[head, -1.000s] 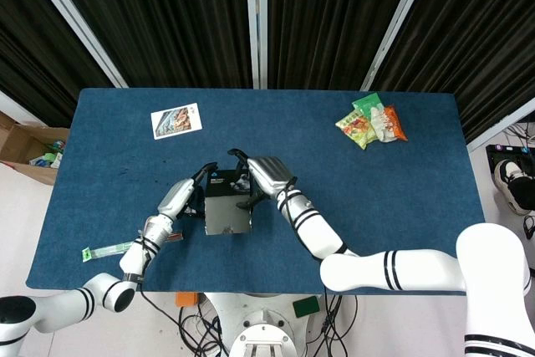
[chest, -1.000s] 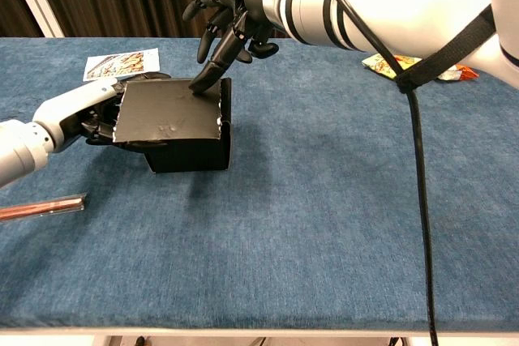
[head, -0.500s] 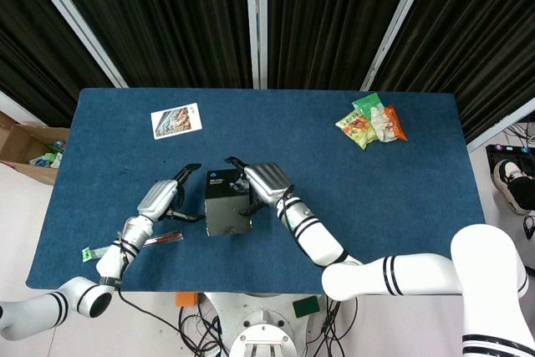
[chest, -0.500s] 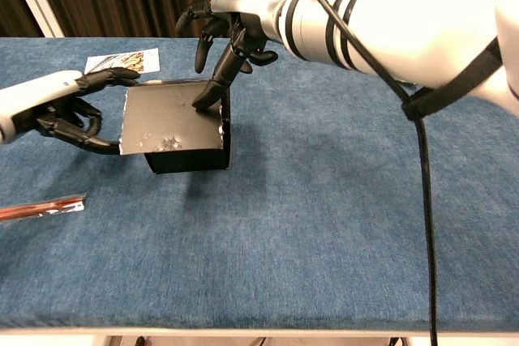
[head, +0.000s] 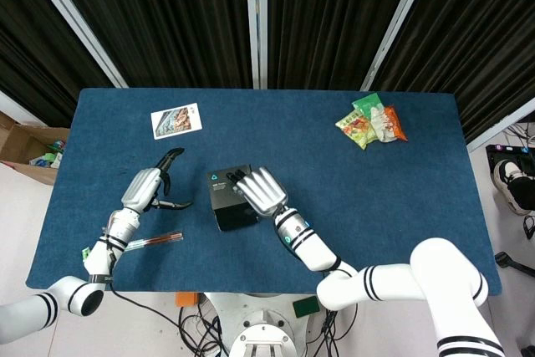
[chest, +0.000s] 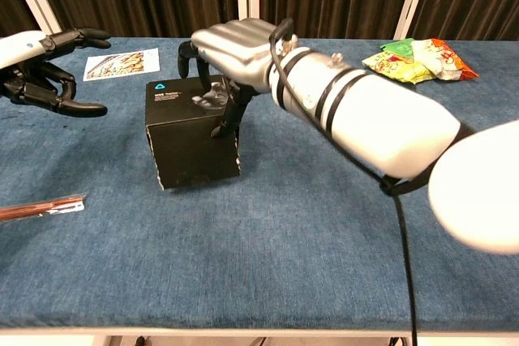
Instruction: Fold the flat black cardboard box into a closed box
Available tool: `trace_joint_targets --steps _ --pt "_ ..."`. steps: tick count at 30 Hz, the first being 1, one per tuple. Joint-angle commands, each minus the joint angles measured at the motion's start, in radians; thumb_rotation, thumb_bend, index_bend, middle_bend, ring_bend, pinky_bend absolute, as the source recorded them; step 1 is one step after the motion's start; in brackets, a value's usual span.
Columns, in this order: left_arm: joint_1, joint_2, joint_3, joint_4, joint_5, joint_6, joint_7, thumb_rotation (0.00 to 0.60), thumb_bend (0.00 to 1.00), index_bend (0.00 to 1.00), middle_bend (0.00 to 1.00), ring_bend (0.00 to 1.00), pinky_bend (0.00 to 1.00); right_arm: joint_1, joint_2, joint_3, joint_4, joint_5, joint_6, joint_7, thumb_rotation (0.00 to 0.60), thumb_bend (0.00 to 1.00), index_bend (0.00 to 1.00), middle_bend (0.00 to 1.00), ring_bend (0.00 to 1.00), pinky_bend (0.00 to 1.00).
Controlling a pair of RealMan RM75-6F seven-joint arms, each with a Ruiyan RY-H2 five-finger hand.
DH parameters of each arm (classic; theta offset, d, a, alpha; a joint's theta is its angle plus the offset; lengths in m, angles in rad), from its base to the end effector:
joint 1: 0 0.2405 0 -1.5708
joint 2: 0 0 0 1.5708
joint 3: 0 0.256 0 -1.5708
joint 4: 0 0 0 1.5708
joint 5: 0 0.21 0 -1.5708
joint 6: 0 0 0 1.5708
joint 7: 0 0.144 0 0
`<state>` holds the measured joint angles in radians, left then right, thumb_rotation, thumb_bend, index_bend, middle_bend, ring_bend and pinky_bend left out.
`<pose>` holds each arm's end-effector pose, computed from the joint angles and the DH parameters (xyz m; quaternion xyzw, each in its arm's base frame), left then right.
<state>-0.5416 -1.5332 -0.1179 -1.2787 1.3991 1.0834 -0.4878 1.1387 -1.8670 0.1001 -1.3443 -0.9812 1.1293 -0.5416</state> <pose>-0.2334 0.3213 0.0112 -0.5847 -0.5502 -0.4979 0.3280 -0.0060 -0.3294 -0.0986 0.7985 -0.2374 0.4199 0.3601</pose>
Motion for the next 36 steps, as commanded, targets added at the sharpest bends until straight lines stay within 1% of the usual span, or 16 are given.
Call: trace_joint_targets --steps 1,4,6,10,13,16,19,23,26,27,28,30,31,32,34,36 --pt "-0.003 -0.001 -0.005 0.003 0.01 0.008 -0.015 0.465 0.03 0.06 0.05 0.68 0.99 -0.028 -0.102 -0.057 0.173 -0.152 0.045 0.005 0.6 0.1 0.47 0.53 0.79 1.0" --pt "-0.003 -0.002 -0.006 0.007 0.022 0.019 -0.027 0.464 0.03 0.06 0.05 0.68 0.99 -0.045 -0.14 -0.067 0.266 -0.236 0.072 0.049 0.6 0.2 0.58 0.62 0.8 1.0" --pt "-0.003 0.0 -0.005 0.01 0.03 0.025 -0.033 0.465 0.03 0.06 0.05 0.68 0.99 -0.056 -0.154 -0.06 0.299 -0.262 0.073 0.07 0.6 0.23 0.6 0.65 0.8 1.0" --pt "-0.002 0.002 -0.003 0.013 0.038 0.032 -0.031 0.468 0.03 0.06 0.05 0.68 0.99 -0.072 -0.157 -0.03 0.311 -0.288 0.076 0.081 0.6 0.24 0.61 0.64 0.8 1.0" --pt "0.002 0.007 -0.002 0.015 0.039 0.042 -0.016 0.467 0.02 0.06 0.05 0.68 0.99 -0.087 -0.141 -0.008 0.289 -0.315 0.099 0.086 0.6 0.24 0.6 0.61 0.8 1.0" --pt "0.013 0.021 -0.006 0.02 0.041 0.074 0.044 0.468 0.02 0.06 0.07 0.68 0.99 -0.114 -0.095 0.014 0.228 -0.346 0.149 0.094 0.6 0.24 0.58 0.58 0.8 1.0" --pt "0.036 0.044 -0.012 0.023 0.028 0.12 0.164 0.476 0.02 0.12 0.16 0.68 0.97 -0.163 -0.015 0.027 0.13 -0.371 0.212 0.098 0.6 0.24 0.52 0.55 0.8 1.0" --pt "0.082 0.095 -0.006 0.001 -0.001 0.173 0.333 0.598 0.02 0.25 0.23 0.64 0.95 -0.265 0.128 0.03 -0.044 -0.354 0.278 0.112 0.6 0.24 0.47 0.53 0.76 1.0" --pt "0.127 0.143 0.012 -0.026 -0.019 0.212 0.458 0.6 0.02 0.31 0.3 0.61 0.89 -0.359 0.271 0.011 -0.182 -0.311 0.308 0.118 0.6 0.24 0.44 0.51 0.71 0.99" --pt "0.146 0.163 0.019 -0.039 -0.027 0.227 0.499 0.6 0.02 0.33 0.31 0.59 0.85 -0.397 0.327 0.002 -0.226 -0.295 0.323 0.127 0.6 0.24 0.43 0.51 0.68 0.96" --pt "0.16 0.178 0.025 -0.051 -0.034 0.237 0.524 0.6 0.02 0.33 0.31 0.55 0.79 -0.425 0.365 -0.005 -0.253 -0.285 0.334 0.137 0.6 0.24 0.42 0.5 0.64 0.89" --pt "0.193 0.211 0.038 -0.08 -0.048 0.259 0.573 0.6 0.02 0.34 0.32 0.48 0.65 -0.487 0.45 -0.025 -0.315 -0.259 0.351 0.158 0.6 0.24 0.38 0.47 0.56 0.74" --pt "0.208 0.223 0.044 -0.091 -0.053 0.272 0.594 0.6 0.02 0.33 0.32 0.43 0.58 -0.512 0.488 -0.037 -0.34 -0.247 0.353 0.165 0.6 0.24 0.33 0.44 0.49 0.63" --pt "0.223 0.236 0.049 -0.103 -0.056 0.286 0.615 0.6 0.02 0.33 0.32 0.39 0.53 -0.535 0.529 -0.052 -0.365 -0.236 0.347 0.171 0.6 0.24 0.3 0.42 0.44 0.56" --pt "0.26 0.263 0.066 -0.134 -0.06 0.32 0.655 0.6 0.03 0.33 0.32 0.37 0.49 -0.587 0.623 -0.09 -0.419 -0.207 0.329 0.194 0.6 0.25 0.16 0.3 0.26 0.35" --pt "0.3 0.291 0.083 -0.177 -0.063 0.353 0.666 0.6 0.03 0.32 0.31 0.33 0.45 -0.638 0.697 -0.122 -0.454 -0.195 0.316 0.257 0.6 0.26 0.07 0.21 0.14 0.23"
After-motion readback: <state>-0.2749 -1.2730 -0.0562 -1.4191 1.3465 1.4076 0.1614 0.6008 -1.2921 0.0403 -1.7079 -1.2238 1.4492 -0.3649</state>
